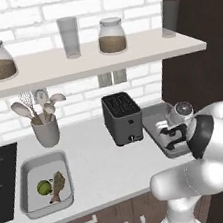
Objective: Place one lime and one fish in each tupperware on the nearby counter, to pack two identical lunches.
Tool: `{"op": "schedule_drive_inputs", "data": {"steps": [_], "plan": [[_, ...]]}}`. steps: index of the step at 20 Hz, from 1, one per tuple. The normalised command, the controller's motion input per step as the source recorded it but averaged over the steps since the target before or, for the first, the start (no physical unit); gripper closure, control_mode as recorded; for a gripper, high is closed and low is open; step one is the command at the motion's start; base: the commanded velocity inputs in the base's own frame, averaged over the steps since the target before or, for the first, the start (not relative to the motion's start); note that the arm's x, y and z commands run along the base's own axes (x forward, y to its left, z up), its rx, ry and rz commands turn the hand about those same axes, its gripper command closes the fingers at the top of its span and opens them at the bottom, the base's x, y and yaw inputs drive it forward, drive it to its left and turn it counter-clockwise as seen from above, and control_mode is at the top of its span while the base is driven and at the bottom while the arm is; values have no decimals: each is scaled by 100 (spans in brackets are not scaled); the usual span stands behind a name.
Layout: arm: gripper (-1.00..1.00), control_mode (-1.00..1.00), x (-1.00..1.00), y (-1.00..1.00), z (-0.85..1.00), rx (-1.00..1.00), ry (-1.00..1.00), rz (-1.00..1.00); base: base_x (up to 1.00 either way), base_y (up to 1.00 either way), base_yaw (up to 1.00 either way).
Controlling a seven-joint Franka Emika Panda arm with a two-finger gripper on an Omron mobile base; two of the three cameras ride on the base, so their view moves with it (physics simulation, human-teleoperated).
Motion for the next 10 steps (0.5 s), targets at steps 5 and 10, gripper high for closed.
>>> {"op": "schedule_drive_inputs", "data": {"steps": [5, 10], "plan": [[-100, -100, 68, -4, -18, 2, 10, 0, 0, 0, 0], [-100, -100, 0, 0, 47, 0, 1, -4, 0, 0, 0]]}}
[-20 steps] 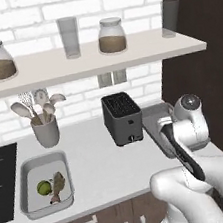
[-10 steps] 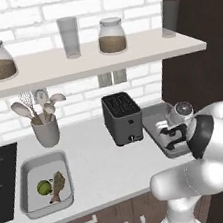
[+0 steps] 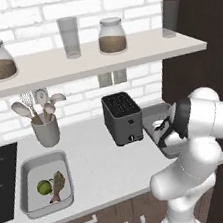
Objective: Place one lime and one fish in each tupperware on the nearby counter, to pack two identical lunches.
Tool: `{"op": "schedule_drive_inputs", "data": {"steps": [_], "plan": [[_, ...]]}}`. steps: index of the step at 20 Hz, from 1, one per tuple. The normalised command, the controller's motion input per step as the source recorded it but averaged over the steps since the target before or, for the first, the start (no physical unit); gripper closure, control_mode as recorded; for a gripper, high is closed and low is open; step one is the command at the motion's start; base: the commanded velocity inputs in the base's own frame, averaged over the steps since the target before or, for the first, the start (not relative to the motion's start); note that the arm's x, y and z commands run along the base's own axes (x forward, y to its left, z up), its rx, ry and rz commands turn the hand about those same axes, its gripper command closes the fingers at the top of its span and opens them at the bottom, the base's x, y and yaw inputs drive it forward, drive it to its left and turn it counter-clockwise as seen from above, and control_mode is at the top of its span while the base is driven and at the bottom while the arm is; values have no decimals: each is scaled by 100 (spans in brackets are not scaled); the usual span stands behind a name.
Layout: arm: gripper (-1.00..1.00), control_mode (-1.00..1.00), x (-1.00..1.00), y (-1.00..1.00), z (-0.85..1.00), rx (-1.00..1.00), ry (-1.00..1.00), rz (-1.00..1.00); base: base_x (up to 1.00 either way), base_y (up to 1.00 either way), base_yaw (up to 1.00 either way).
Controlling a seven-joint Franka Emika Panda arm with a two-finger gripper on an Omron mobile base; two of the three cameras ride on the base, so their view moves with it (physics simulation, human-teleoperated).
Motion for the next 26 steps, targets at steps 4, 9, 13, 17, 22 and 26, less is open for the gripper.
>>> {"op": "schedule_drive_inputs", "data": {"steps": [4, 9, 13, 17, 22, 26], "plan": [[-100, -100, -3, 0, 100, 0, 0, -8, 0, 0, 0], [-100, -100, -41, 7, 100, -1, 0, -1, 0, 0, 0], [-100, -100, -92, 33, 100, -1, 0, 1, 0, 0, 0], [-100, -100, -100, 47, 100, 0, 1, 3, 0, 0, 0], [-100, -100, -99, 63, 95, 0, 10, 6, 0, 0, 0], [-100, -100, -46, 38, 26, 0, 10, 6, 0, 0, 0]]}}
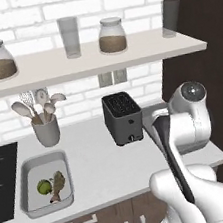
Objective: Place one lime and one fish in each tupperware on the nearby counter, to pack two identical lunches.
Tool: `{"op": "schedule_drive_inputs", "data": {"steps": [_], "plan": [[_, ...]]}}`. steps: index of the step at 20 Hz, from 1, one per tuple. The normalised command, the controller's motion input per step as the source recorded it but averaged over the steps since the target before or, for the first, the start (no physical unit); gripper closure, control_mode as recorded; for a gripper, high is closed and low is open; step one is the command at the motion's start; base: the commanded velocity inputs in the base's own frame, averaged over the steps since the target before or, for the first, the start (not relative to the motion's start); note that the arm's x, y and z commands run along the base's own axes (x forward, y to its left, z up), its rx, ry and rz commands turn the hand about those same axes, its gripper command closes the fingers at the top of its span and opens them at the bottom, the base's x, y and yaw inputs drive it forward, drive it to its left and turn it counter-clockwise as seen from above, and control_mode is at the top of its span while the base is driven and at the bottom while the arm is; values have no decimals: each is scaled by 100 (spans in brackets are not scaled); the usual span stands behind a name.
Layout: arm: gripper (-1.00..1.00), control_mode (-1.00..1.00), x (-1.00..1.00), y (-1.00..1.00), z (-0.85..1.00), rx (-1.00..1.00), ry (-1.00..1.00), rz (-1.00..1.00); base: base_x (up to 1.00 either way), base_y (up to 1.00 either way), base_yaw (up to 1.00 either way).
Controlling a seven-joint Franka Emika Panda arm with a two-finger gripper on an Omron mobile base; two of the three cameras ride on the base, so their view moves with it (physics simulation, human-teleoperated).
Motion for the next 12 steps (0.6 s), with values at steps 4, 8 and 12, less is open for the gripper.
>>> {"op": "schedule_drive_inputs", "data": {"steps": [4, 8, 12], "plan": [[-100, -100, 0, 1, 0, 2, 3, 2, 0, 0, 0], [-100, 100, -39, 0, 0, 0, 0, 0, -25, 0, 1], [-100, 100, 0, 0, 0, 0, 0, 0, -100, 0, 7]]}}
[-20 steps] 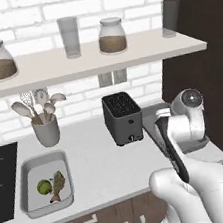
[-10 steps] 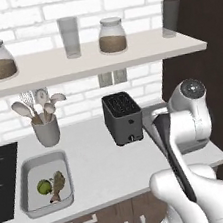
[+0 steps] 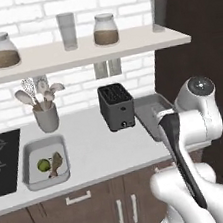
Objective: Place one lime and one fish in each tupperware on the nearby counter, to pack two identical lunches.
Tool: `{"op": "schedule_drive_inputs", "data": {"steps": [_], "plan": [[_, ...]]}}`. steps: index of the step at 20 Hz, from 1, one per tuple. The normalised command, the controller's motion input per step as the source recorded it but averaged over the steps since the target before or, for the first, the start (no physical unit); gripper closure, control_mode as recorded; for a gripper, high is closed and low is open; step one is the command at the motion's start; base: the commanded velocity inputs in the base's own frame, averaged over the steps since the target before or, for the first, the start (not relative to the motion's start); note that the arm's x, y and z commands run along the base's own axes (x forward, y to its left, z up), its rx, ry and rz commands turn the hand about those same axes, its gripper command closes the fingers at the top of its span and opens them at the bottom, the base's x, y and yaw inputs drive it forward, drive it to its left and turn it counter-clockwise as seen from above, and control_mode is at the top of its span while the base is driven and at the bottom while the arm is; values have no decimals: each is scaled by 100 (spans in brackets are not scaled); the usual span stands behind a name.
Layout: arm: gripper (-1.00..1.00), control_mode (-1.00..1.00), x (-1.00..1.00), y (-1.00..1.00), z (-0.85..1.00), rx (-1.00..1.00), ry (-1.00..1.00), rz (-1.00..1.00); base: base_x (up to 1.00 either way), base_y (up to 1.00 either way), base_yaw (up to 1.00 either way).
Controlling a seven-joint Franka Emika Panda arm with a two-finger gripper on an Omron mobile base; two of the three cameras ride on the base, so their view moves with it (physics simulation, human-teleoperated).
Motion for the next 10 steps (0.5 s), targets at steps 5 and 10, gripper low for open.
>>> {"op": "schedule_drive_inputs", "data": {"steps": [5, 10], "plan": [[-100, 100, 0, 0, 0, 0, 0, 0, -100, 17, 8], [-100, 100, 0, 0, 0, 0, 0, 0, -69, 86, -13]]}}
